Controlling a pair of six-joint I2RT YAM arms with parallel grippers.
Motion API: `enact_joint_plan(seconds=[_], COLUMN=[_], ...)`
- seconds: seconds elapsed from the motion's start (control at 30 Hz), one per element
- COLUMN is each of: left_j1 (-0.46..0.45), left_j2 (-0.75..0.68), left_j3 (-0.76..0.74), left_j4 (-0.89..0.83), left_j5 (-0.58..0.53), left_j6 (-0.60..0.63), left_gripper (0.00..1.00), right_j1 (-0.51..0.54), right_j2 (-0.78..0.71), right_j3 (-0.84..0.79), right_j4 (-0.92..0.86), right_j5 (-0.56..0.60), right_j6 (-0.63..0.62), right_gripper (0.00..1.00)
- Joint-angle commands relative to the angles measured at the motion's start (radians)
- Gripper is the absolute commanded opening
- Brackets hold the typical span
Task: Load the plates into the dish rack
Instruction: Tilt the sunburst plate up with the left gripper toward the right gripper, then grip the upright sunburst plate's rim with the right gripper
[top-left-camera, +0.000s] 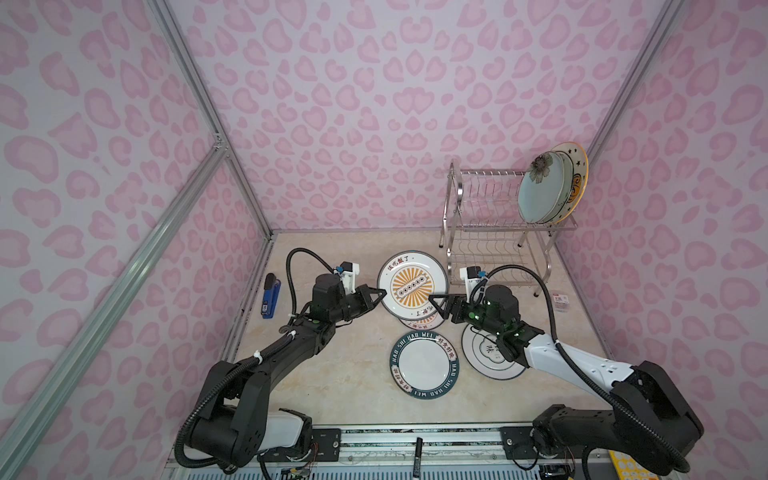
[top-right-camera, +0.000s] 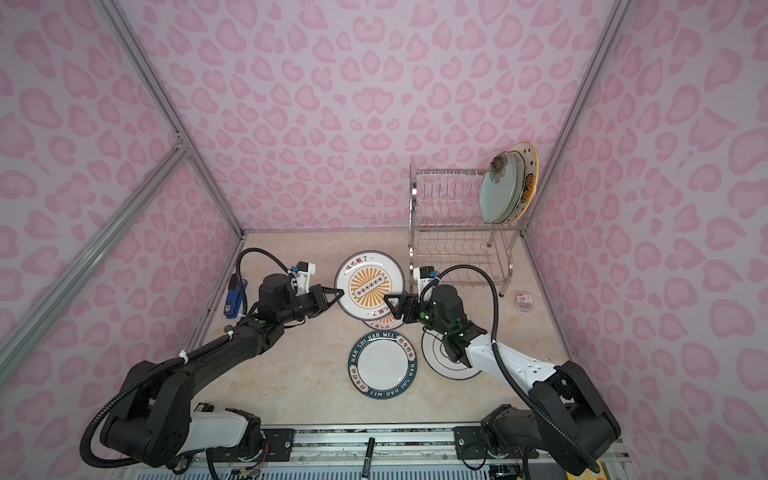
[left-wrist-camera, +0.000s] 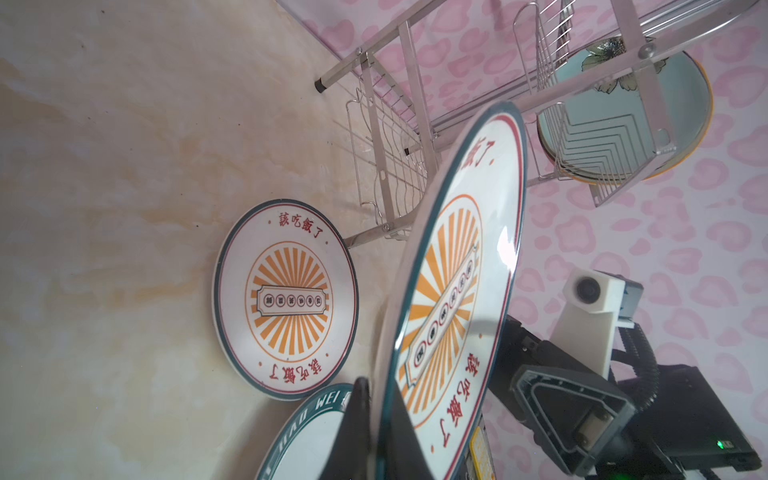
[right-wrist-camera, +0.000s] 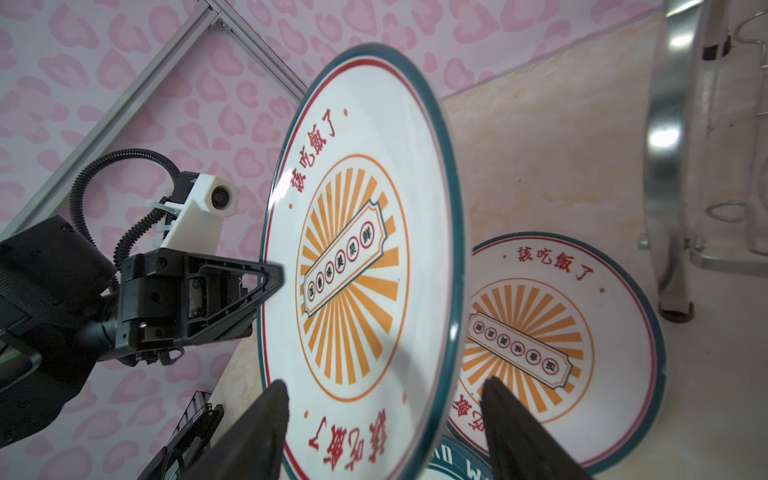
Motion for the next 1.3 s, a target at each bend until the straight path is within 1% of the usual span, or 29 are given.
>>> enact_joint_plan(seconds=[0.0,0.07,0.3,0.53,0.73,0.9,0.97,1.0,1.13,1.23,1.27], left_j1=[-0.018,-0.026,-0.043,-0.051,-0.051,-0.052,-0.052,-0.052,-0.052,-0.052,-0.052], left_j2=[0.01,0.014,0.014,0.009,0.007,0.004,0.004,0.003,-0.005,-0.017,-0.023], left_j3=[-0.007,-0.011,-0.006,-0.005,0.0,0.003,0.003,0.002,0.012,0.02,0.021], left_j4=[0.128,0.14,0.122,0.103,0.089,0.074,0.073,0.07,0.044,0.004,-0.005], left_j5=[0.011,0.008,-0.011,-0.019,-0.023,-0.029,-0.032,-0.033,-0.035,-0.051,-0.057], left_j6=[-0.009,-0.014,0.008,0.024,0.031,0.04,0.042,0.041,0.05,0.068,0.073], left_gripper=[0.04,0.03,0.04,0.03,0.03,0.03,0.03,0.03,0.04,0.21,0.25], right_j1=[0.001,0.001,0.002,0.002,0.001,0.001,0.001,0.001,0.001,0.001,0.0], right_j2=[0.012,0.016,0.023,0.028,0.034,0.035,0.039,0.041,0.045,0.039,0.037], right_j3=[0.001,0.003,0.004,0.005,0.006,0.006,0.006,0.004,0.001,-0.002,-0.003], right_j4=[0.056,0.059,0.071,0.086,0.094,0.105,0.11,0.114,0.136,0.144,0.143], right_j5=[0.001,0.002,0.017,0.018,0.015,0.004,-0.001,-0.003,-0.009,-0.01,-0.009], right_j6=[0.011,0.014,0.033,0.047,0.053,0.06,0.066,0.068,0.082,0.09,0.09], right_gripper=[0.68,0.64,0.46,0.3,0.24,0.07,0.01,0.0,0.0,0.0,0.0])
